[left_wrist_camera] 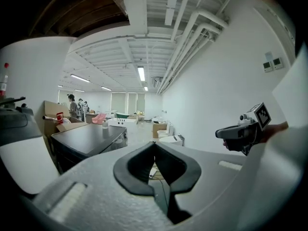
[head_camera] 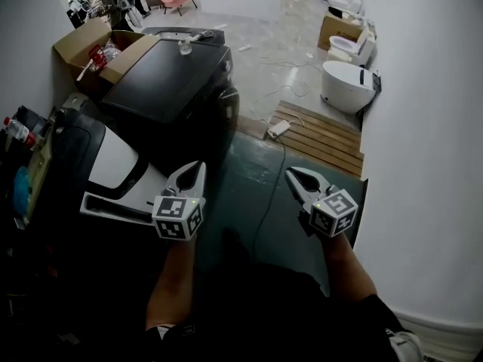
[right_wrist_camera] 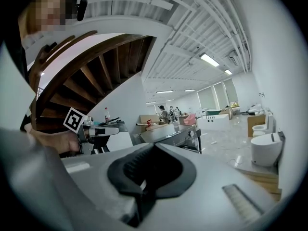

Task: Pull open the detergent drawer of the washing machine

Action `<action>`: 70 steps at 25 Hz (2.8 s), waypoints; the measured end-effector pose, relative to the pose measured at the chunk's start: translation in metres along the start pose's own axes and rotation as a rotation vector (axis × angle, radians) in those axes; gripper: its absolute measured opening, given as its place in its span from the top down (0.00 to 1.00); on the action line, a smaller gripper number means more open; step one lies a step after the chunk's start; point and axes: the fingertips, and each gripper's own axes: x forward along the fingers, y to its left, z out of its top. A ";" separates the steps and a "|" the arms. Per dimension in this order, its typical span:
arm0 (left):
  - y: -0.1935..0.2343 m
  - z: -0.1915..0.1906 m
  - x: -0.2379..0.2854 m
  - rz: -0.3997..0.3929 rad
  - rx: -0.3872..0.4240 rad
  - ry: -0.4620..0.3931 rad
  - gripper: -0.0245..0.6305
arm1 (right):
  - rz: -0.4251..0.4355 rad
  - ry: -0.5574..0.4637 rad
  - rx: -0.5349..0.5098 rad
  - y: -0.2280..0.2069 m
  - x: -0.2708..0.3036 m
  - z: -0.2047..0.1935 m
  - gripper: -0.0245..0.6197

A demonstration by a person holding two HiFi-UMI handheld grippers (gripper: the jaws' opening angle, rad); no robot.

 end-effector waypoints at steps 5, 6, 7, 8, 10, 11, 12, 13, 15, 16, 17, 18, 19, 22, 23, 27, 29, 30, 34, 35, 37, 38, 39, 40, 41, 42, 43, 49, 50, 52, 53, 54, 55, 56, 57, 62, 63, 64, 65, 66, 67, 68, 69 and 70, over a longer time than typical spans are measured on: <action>0.046 0.014 0.049 -0.013 -0.011 -0.004 0.95 | 0.002 0.001 0.032 -0.023 0.063 0.020 0.96; 0.055 0.016 0.059 -0.015 -0.014 -0.001 0.95 | 0.005 0.002 0.039 -0.027 0.077 0.023 0.96; 0.064 0.017 0.068 -0.018 -0.018 0.002 0.95 | 0.008 0.005 0.040 -0.030 0.089 0.026 0.96; 0.071 0.019 0.076 -0.023 -0.023 0.008 0.95 | 0.009 0.011 0.034 -0.034 0.100 0.027 0.96; 0.084 0.024 0.092 -0.033 -0.029 0.014 0.95 | 0.008 0.026 0.029 -0.043 0.120 0.027 0.96; 0.090 0.025 0.099 -0.036 -0.028 0.015 0.95 | 0.006 0.034 0.032 -0.047 0.128 0.027 0.96; 0.096 0.026 0.105 -0.036 -0.026 0.014 0.95 | 0.005 0.042 0.036 -0.051 0.137 0.026 0.96; 0.103 0.025 0.110 -0.035 -0.024 0.015 0.95 | 0.004 0.050 0.041 -0.053 0.145 0.026 0.96; 0.115 0.025 0.119 -0.033 -0.024 0.020 0.95 | 0.003 0.060 0.056 -0.056 0.161 0.028 0.96; 0.122 0.025 0.122 -0.033 -0.027 0.021 0.95 | 0.003 0.062 0.068 -0.056 0.169 0.031 0.96; 0.128 0.024 0.125 -0.034 -0.031 0.021 0.95 | 0.004 0.064 0.077 -0.055 0.178 0.033 0.96; 0.135 0.024 0.127 -0.035 -0.034 0.019 0.95 | 0.006 0.069 0.075 -0.054 0.186 0.034 0.96; 0.142 0.023 0.129 -0.036 -0.038 0.018 0.95 | 0.010 0.076 0.060 -0.054 0.195 0.034 0.96; 0.159 0.020 0.133 -0.035 -0.051 0.011 0.95 | 0.021 0.093 0.039 -0.049 0.214 0.034 0.96; 0.165 0.019 0.133 -0.032 -0.056 0.009 0.95 | 0.024 0.097 0.046 -0.046 0.220 0.035 0.96; 0.188 0.015 0.132 -0.019 -0.078 0.006 0.95 | 0.029 0.123 0.069 -0.040 0.238 0.028 0.96; 0.194 0.014 0.137 -0.017 -0.084 0.010 0.95 | 0.031 0.135 0.088 -0.041 0.246 0.028 0.96; 0.196 0.014 0.140 -0.016 -0.085 0.013 0.95 | 0.034 0.141 0.085 -0.045 0.249 0.027 0.96; 0.203 0.017 0.155 0.011 -0.087 0.050 0.95 | 0.057 0.160 0.086 -0.064 0.266 0.025 0.96; 0.205 0.019 0.161 0.017 -0.084 0.053 0.95 | 0.066 0.161 0.084 -0.070 0.271 0.026 0.96; 0.209 0.021 0.176 0.031 -0.076 0.040 0.95 | 0.087 0.157 0.097 -0.082 0.284 0.033 0.96; 0.211 0.024 0.183 0.042 -0.073 0.037 0.95 | 0.100 0.153 0.108 -0.089 0.292 0.037 0.96; 0.214 0.027 0.191 0.055 -0.075 0.038 0.95 | 0.113 0.149 0.118 -0.096 0.300 0.043 0.96; 0.217 0.031 0.200 0.069 -0.080 0.040 0.95 | 0.127 0.146 0.126 -0.105 0.309 0.048 0.96; 0.220 0.036 0.209 0.082 -0.090 0.040 0.95 | 0.139 0.145 0.128 -0.114 0.317 0.053 0.96; 0.222 0.040 0.219 0.092 -0.101 0.036 0.95 | 0.150 0.147 0.119 -0.127 0.325 0.057 0.96; 0.223 0.043 0.230 0.099 -0.110 0.034 0.95 | 0.159 0.151 0.103 -0.140 0.331 0.060 0.96; 0.222 0.064 0.298 0.116 -0.121 0.027 0.95 | 0.180 0.147 0.086 -0.213 0.360 0.087 0.96; 0.220 0.065 0.307 0.116 -0.116 0.037 0.95 | 0.178 0.151 0.092 -0.224 0.362 0.089 0.96; 0.219 0.066 0.322 0.124 -0.113 0.049 0.95 | 0.180 0.162 0.110 -0.242 0.368 0.088 0.96; 0.221 0.067 0.328 0.134 -0.118 0.050 0.95 | 0.189 0.170 0.118 -0.248 0.372 0.087 0.96; 0.223 0.068 0.332 0.146 -0.125 0.052 0.95 | 0.201 0.177 0.123 -0.252 0.375 0.087 0.96; 0.225 0.069 0.336 0.160 -0.132 0.054 0.95 | 0.214 0.183 0.124 -0.256 0.379 0.086 0.96; 0.226 0.069 0.340 0.172 -0.137 0.056 0.95 | 0.226 0.189 0.125 -0.260 0.382 0.086 0.96; 0.226 0.069 0.344 0.184 -0.140 0.060 0.95 | 0.237 0.194 0.124 -0.265 0.385 0.087 0.96; 0.225 0.066 0.358 0.248 -0.167 0.067 0.95 | 0.320 0.229 0.112 -0.278 0.403 0.089 0.96; 0.224 0.065 0.358 0.263 -0.176 0.066 0.95 | 0.340 0.243 0.106 -0.278 0.405 0.087 0.96; 0.222 0.064 0.357 0.276 -0.183 0.061 0.95 | 0.357 0.258 0.100 -0.280 0.407 0.085 0.96; 0.221 0.063 0.356 0.289 -0.188 0.053 0.95 | 0.373 0.272 0.094 -0.281 0.410 0.083 0.96; 0.221 0.062 0.354 0.304 -0.192 0.049 0.95 | 0.386 0.285 0.088 -0.282 0.414 0.080 0.96; 0.223 0.058 0.351 0.322 -0.199 0.048 0.95 | 0.397 0.297 0.083 -0.282 0.419 0.078 0.96; 0.227 0.053 0.346 0.340 -0.208 0.051 0.95 | 0.407 0.307 0.080 -0.281 0.425 0.076 0.96; 0.231 0.047 0.341 0.357 -0.222 0.056 0.95 | 0.419 0.315 0.080 -0.277 0.430 0.074 0.96; 0.235 0.041 0.334 0.374 -0.238 0.062 0.95 | 0.433 0.323 0.081 -0.272 0.434 0.072 0.96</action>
